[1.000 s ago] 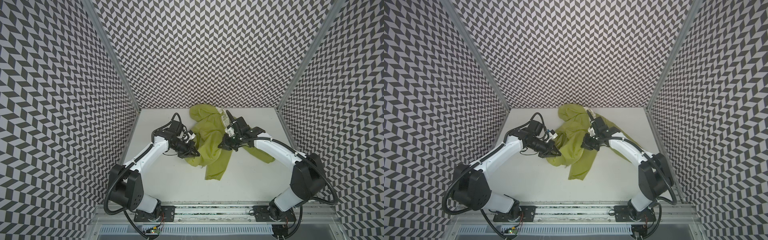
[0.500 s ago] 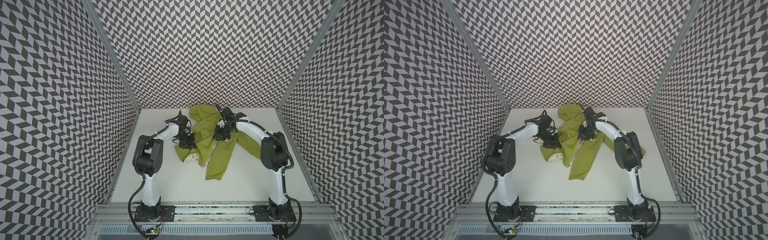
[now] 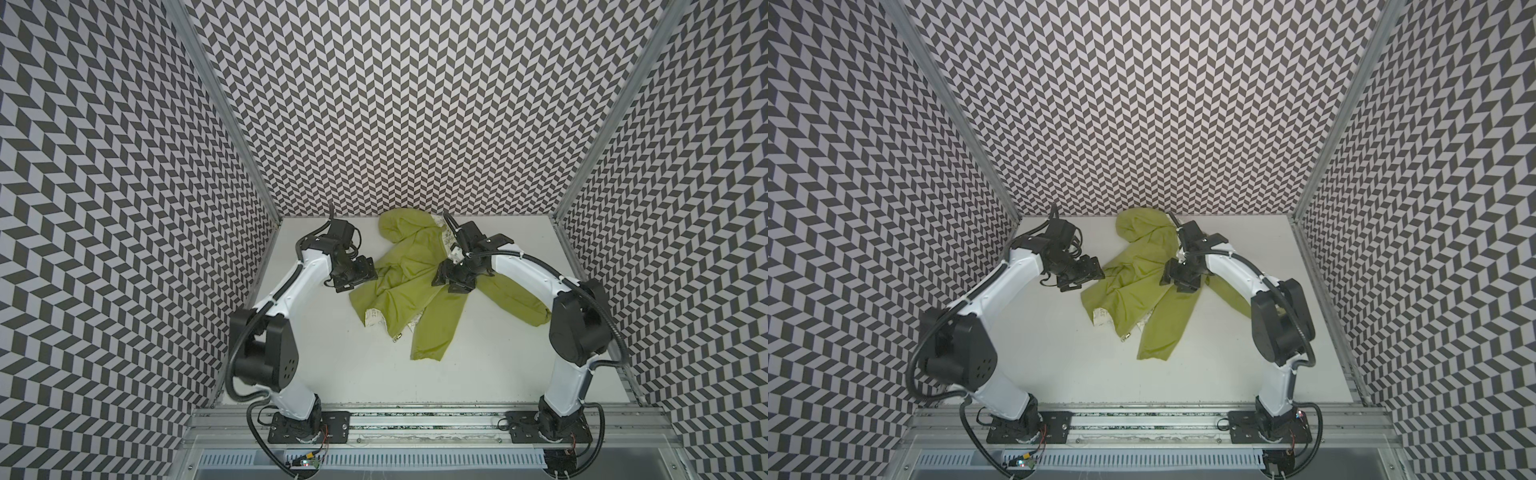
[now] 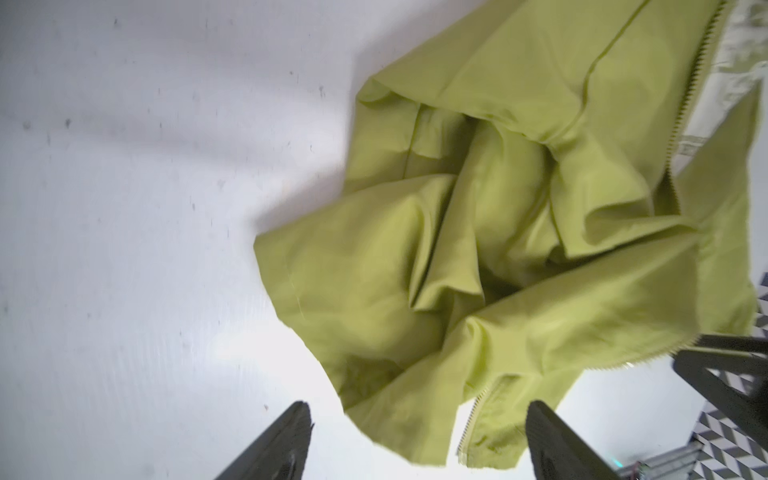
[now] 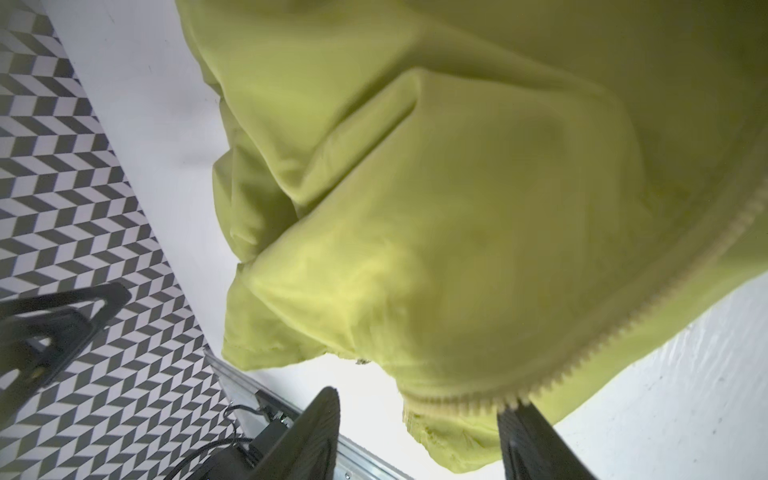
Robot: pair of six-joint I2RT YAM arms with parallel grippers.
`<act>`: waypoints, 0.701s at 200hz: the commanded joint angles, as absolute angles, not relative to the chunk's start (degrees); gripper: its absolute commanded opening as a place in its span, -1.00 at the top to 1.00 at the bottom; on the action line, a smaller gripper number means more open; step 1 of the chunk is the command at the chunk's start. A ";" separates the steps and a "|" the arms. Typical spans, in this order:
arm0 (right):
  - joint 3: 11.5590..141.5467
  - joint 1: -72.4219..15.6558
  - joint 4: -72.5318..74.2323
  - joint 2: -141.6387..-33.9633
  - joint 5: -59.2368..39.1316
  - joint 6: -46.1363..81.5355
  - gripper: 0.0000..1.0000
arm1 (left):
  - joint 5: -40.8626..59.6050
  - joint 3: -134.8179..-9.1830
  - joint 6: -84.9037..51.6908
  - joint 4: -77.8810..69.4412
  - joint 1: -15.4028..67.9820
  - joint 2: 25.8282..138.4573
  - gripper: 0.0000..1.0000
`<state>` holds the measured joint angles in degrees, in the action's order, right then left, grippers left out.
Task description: Zip up the jacket
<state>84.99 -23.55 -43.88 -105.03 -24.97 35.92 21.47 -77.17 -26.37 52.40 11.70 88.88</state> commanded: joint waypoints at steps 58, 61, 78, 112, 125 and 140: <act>74.89 -26.73 -34.93 -98.92 -29.26 38.90 -0.26 | 30.55 -44.18 -36.78 36.40 22.18 64.92 -0.58; 75.03 -26.73 -35.15 -98.92 -29.18 38.78 -0.26 | 30.35 -43.60 -36.93 35.62 22.66 64.87 -0.58; 75.76 -26.75 -36.20 -98.89 -29.03 38.06 -0.28 | 29.24 -41.59 -36.51 32.25 24.49 65.48 -0.58; 74.80 -26.88 -36.65 -97.89 -29.78 37.93 -0.28 | 26.94 -40.38 -34.24 25.40 26.13 71.84 -0.54; 73.70 -26.82 -36.60 -97.00 -29.72 38.09 -0.28 | 26.38 -40.34 -33.52 22.17 26.61 75.08 -0.54; 72.52 -26.85 -36.58 -95.80 -29.91 38.22 -0.28 | 25.06 -41.15 -32.41 20.37 26.81 78.47 -0.53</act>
<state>74.43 -26.76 -36.62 -99.04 -29.21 38.37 28.10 -40.86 -34.41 27.24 26.20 74.48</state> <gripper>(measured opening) 0.642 0.767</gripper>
